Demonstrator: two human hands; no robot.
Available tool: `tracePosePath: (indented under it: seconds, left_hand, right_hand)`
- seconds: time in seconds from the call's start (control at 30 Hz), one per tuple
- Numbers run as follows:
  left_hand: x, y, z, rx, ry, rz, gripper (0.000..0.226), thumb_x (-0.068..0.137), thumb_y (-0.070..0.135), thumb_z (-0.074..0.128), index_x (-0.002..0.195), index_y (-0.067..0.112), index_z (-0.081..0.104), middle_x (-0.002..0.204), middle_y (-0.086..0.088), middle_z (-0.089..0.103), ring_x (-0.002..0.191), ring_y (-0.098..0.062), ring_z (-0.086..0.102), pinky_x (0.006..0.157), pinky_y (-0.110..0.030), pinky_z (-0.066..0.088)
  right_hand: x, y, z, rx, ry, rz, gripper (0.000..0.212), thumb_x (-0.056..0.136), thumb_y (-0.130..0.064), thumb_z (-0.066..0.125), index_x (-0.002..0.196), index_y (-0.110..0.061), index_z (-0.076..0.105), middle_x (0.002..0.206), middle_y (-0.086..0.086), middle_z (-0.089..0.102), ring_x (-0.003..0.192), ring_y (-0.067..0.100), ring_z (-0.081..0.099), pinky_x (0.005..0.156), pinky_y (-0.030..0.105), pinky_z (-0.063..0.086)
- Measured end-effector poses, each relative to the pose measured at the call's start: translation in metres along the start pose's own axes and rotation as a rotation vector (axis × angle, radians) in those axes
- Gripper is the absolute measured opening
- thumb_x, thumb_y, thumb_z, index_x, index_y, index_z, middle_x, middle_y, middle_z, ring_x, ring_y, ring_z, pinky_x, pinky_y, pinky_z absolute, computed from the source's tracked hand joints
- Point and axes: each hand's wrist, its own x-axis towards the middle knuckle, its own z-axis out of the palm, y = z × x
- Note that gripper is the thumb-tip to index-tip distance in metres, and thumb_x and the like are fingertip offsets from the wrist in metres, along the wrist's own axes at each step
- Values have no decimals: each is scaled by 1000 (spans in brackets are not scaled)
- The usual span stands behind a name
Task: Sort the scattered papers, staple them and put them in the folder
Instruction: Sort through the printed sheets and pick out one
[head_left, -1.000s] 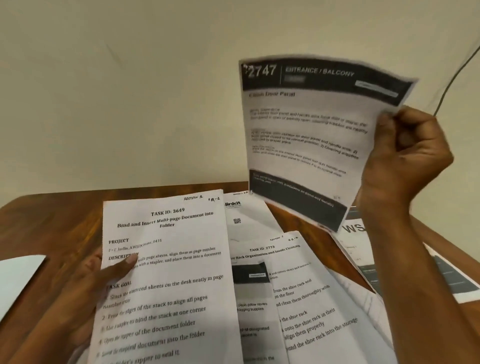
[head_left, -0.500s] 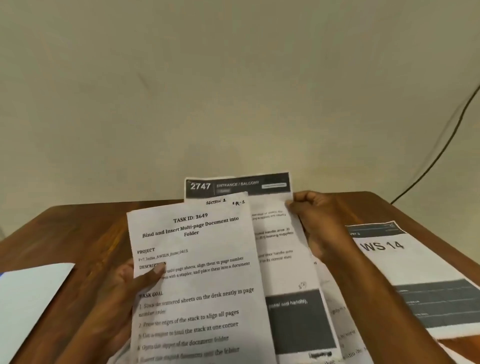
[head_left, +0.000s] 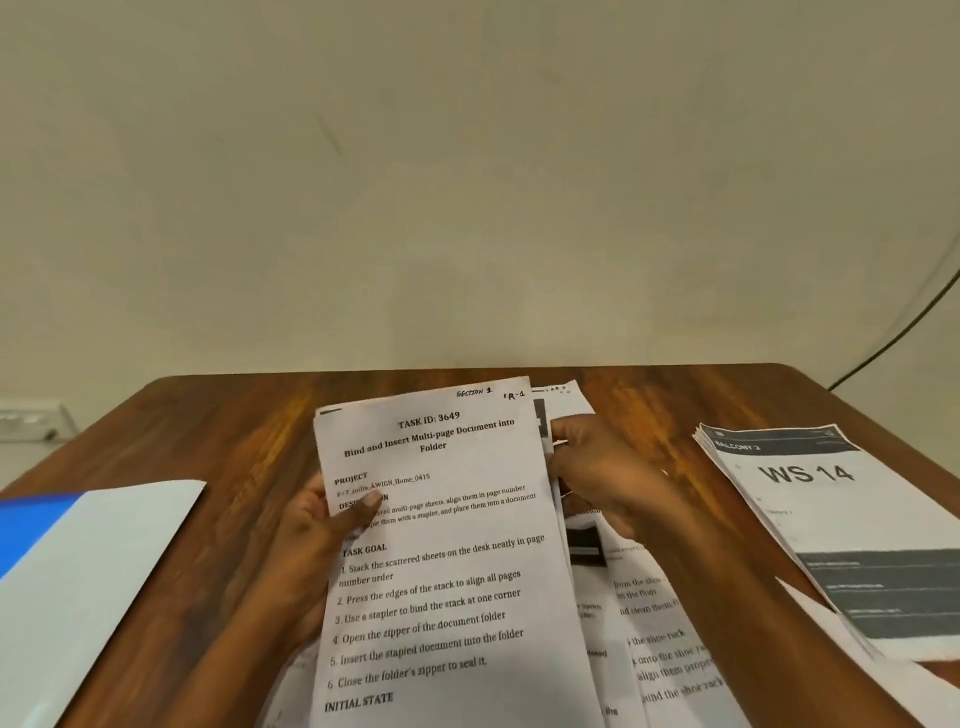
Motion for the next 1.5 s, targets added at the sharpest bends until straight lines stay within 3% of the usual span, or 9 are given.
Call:
tracePosePath:
  seconds: [0.13,0.3,0.4,0.47,0.57,0.7,0.97,1.33,1.5]
  left_hand:
    - [-3,-1,3,54,8,29,51,91,0,69,137,11,51,119,-19,77,93,-41,79,64,-50,66]
    - [-6,0,2,192,-66,-9,54,87,1,73,137,10,53,118,-22,77,90,-43,79,61,-45,65]
    - [-7,2,0,182,-101,-62,56,84,-3,72,136,8,53,117,-24,77,88,-44,79,60,-46,66]
    - [-6,5,-3,153,-98,-75,58,82,-5,71,136,7,54,118,-25,76,89,-44,78,60,-47,66]
    - [-1,8,-11,97,-56,-89,67,73,-9,82,134,4,59,121,-27,74,91,-46,77,62,-51,66]
    - [1,10,-17,42,-37,-123,56,75,-12,73,129,1,65,123,-28,73,92,-48,76,65,-56,65]
    - [-3,17,-16,19,-38,-153,44,78,-10,63,119,5,68,118,-31,74,79,-45,77,62,-57,65]
    - [-11,22,-10,-42,-84,-237,45,83,-9,57,126,2,65,117,-33,73,72,-46,77,59,-58,64]
    - [-11,23,-8,-28,-72,-251,47,80,-10,57,126,-1,64,115,-34,73,70,-45,76,57,-56,64]
  right_hand:
    - [-2,-1,4,-99,-62,37,39,101,-1,40,112,-18,73,95,1,81,81,23,76,59,30,57]
    - [-6,-8,9,-114,-103,20,45,101,-1,37,116,-25,73,99,0,81,93,30,77,81,47,64]
    - [-8,-7,6,-133,-148,-13,53,97,6,35,120,-26,70,106,-1,79,88,23,78,69,39,65]
    - [-8,-3,-5,-199,-114,-21,43,97,4,43,120,-22,68,107,3,78,84,22,76,61,37,63]
    - [-5,5,-25,-534,4,3,30,92,-12,66,121,-19,62,105,5,70,87,26,74,70,46,66]
    - [-6,11,-37,-861,-95,212,54,73,-35,94,111,-12,62,96,8,69,77,23,72,66,40,66]
    - [3,24,-51,-526,-231,206,14,86,-4,81,96,3,75,72,13,75,60,19,70,65,38,64]
    - [-2,10,-80,-35,-45,12,22,99,-17,67,112,1,69,102,22,77,95,43,75,72,43,63]
    - [-1,10,-82,-31,-38,0,19,99,-17,68,110,-1,70,99,19,78,82,31,75,66,39,63]
